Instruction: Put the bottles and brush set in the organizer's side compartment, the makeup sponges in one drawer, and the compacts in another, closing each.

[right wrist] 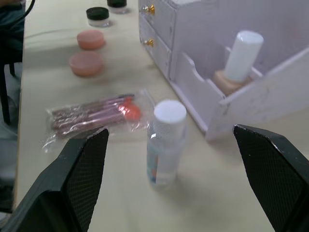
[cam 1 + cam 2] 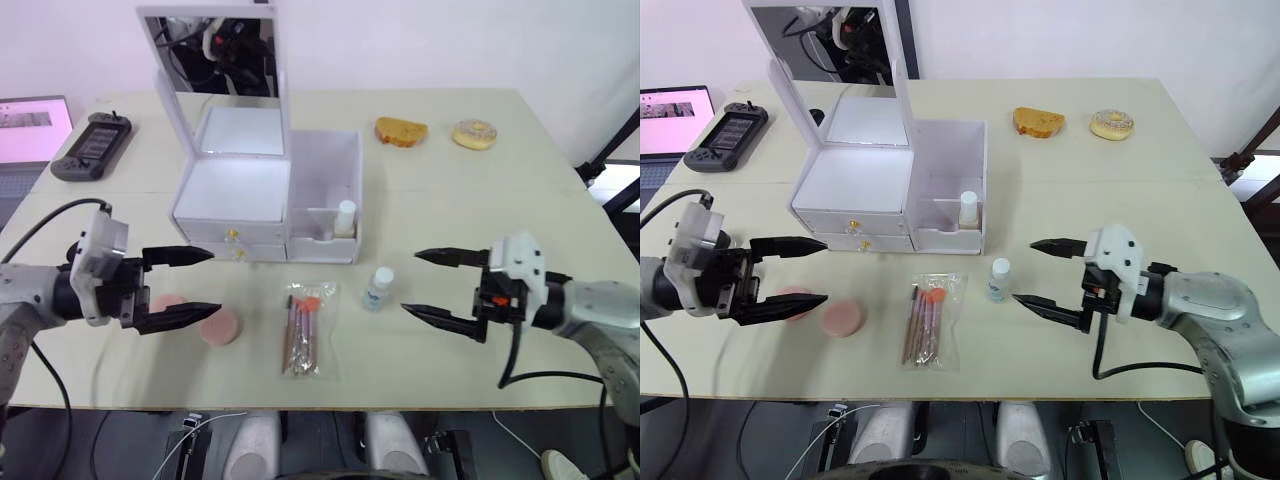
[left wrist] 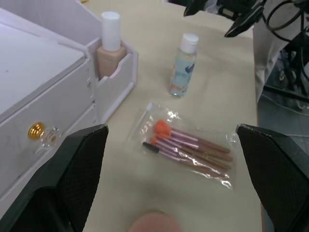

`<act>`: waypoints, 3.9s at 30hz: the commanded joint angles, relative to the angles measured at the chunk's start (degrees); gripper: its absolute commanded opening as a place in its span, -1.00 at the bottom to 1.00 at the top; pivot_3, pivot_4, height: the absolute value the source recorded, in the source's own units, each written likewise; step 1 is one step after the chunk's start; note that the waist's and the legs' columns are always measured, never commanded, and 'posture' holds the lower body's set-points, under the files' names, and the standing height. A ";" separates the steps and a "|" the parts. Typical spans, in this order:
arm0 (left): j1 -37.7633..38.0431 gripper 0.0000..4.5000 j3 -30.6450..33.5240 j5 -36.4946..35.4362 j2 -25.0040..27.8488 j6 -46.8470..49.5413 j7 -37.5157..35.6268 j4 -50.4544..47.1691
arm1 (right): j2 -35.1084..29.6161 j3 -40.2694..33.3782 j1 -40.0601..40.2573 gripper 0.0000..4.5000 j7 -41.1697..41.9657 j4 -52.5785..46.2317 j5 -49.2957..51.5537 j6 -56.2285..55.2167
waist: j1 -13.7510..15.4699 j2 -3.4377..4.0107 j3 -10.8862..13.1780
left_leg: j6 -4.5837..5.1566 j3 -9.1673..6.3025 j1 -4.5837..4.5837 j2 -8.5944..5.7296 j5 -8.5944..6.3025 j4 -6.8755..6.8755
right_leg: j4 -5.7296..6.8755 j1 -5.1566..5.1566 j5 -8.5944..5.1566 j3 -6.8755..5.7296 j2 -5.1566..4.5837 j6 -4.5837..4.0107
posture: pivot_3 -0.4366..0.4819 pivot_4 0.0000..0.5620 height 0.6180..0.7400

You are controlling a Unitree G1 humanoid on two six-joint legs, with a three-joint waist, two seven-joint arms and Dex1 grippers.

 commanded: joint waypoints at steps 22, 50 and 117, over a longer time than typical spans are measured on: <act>-2.88 1.00 -1.65 -0.05 -0.39 -1.64 1.00 -0.69 | 4.18 8.91 -7.57 -0.09 -5.24 2.04 -0.96 3.08 | -0.09 0.01 0.00 | 0.00 -0.01 0.00 0.00 0.00 -0.02 | 0.01 -0.02 0.00 0.00 0.01 0.00 | -0.05 -0.47 1.00; -2.88 1.00 -0.21 2.44 -1.49 -5.92 1.43 3.69 | 5.86 4.55 -38.68 -0.70 -15.12 5.32 18.16 23.91 | -0.44 0.05 0.03 | 0.00 -0.02 -0.02 0.00 0.00 -0.10 | 0.01 -0.12 0.00 0.00 0.02 0.00 | -0.05 -0.47 1.00; 3.65 1.00 3.96 2.33 -3.05 -6.56 9.01 -2.80 | 23.76 21.29 -52.49 0.97 -13.73 25.18 -9.62 24.33 | -1.85 0.06 0.01 | 0.00 -0.08 -0.80 0.01 0.01 -0.10 | 0.23 -1.02 0.17 -0.01 0.08 0.21 | -0.05 -0.47 1.00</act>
